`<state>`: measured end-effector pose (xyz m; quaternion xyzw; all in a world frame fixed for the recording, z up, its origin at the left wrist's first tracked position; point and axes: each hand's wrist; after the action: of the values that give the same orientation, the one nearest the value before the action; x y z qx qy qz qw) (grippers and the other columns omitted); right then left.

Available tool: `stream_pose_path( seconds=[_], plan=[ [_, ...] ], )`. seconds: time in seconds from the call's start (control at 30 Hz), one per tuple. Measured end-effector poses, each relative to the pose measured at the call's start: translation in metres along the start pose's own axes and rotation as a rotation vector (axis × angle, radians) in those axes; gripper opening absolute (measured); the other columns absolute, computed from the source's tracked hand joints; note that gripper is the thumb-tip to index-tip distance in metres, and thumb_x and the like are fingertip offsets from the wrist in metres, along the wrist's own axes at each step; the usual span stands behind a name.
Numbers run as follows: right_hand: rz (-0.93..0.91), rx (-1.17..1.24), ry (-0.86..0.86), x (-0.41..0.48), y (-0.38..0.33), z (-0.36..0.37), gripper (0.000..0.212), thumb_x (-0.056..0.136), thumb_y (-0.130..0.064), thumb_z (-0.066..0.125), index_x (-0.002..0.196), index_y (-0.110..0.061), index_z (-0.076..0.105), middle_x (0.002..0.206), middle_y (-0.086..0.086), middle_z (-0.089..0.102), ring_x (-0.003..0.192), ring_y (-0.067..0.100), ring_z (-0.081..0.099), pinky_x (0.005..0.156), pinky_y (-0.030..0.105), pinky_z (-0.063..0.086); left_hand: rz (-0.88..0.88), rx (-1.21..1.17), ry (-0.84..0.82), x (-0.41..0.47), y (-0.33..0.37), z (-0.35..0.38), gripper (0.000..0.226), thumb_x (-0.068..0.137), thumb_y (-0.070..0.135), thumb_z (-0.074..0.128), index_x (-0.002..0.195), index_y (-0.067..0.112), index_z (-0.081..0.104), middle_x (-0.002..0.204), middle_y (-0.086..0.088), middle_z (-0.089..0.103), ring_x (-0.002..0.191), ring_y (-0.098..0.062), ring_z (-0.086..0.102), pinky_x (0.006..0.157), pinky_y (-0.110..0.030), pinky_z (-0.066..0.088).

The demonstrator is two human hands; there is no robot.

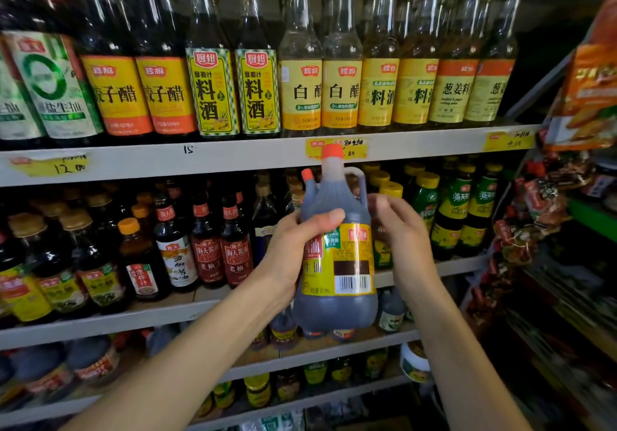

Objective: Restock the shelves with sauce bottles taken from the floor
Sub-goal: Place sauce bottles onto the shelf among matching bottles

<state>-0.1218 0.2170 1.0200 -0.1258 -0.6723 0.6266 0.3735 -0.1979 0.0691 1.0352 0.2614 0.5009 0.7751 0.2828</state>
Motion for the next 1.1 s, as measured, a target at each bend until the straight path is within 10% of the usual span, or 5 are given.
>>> stream_pose_path(
  seconds=[0.2,0.43,0.6,0.8,1.1],
  plan=[
    [0.095,0.298,-0.203,-0.072,0.021,0.022,0.075,0.072,-0.064,0.076,0.136,-0.033,0.051,0.125,-0.008,0.068,0.115,0.015,0.066,0.084,0.025,0.056,0.070,0.052,0.131,0.000,-0.002,0.001,0.049,0.068,0.029,0.082,0.109,0.008,0.068,0.094,-0.016,0.075,0.082,-0.032,0.074,0.067,-0.036,0.058],
    [0.109,0.373,-0.243,-0.051,0.019,0.039,0.058,0.081,-0.036,0.075,0.135,-0.032,0.054,0.127,0.004,0.067,0.115,0.027,0.066,0.082,0.034,0.058,0.067,0.060,0.084,0.001,0.020,-0.017,0.046,0.075,0.032,0.078,0.114,0.013,0.065,0.102,-0.010,0.076,0.088,-0.027,0.074,0.066,-0.031,0.059],
    [0.234,0.658,-0.176,-0.041,0.017,0.049,0.070,0.060,-0.039,0.088,0.123,-0.017,0.065,0.115,0.015,0.071,0.100,0.030,0.071,0.076,0.040,0.059,-0.010,0.152,0.044,0.000,0.031,-0.033,0.066,0.081,0.056,0.060,0.126,0.009,0.059,0.120,-0.017,0.067,0.106,-0.031,0.067,0.098,-0.054,0.050],
    [0.439,0.867,-0.307,-0.042,0.016,0.048,0.120,0.047,-0.048,0.093,0.144,0.002,0.043,0.135,0.035,0.045,0.124,0.056,0.039,0.098,0.065,0.036,0.047,0.151,0.040,-0.004,0.028,-0.032,0.044,0.080,0.049,0.065,0.111,0.018,0.068,0.095,-0.010,0.068,0.081,-0.027,0.066,0.076,-0.045,0.048],
    [0.463,0.940,-0.417,-0.043,0.022,0.038,0.090,0.059,-0.051,0.087,0.131,-0.004,0.060,0.119,0.028,0.062,0.100,0.048,0.061,0.075,0.055,0.057,0.058,0.187,0.040,0.000,0.018,-0.025,0.031,0.077,0.050,0.070,0.100,0.028,0.070,0.085,0.000,0.071,0.076,-0.019,0.068,0.065,-0.041,0.048]
  ],
)
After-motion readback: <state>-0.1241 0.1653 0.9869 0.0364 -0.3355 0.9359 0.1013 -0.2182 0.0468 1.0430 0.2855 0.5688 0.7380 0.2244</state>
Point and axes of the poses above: each hand's wrist, its own x-axis towards the middle knuckle, its own z-axis out of the palm, y = z × x
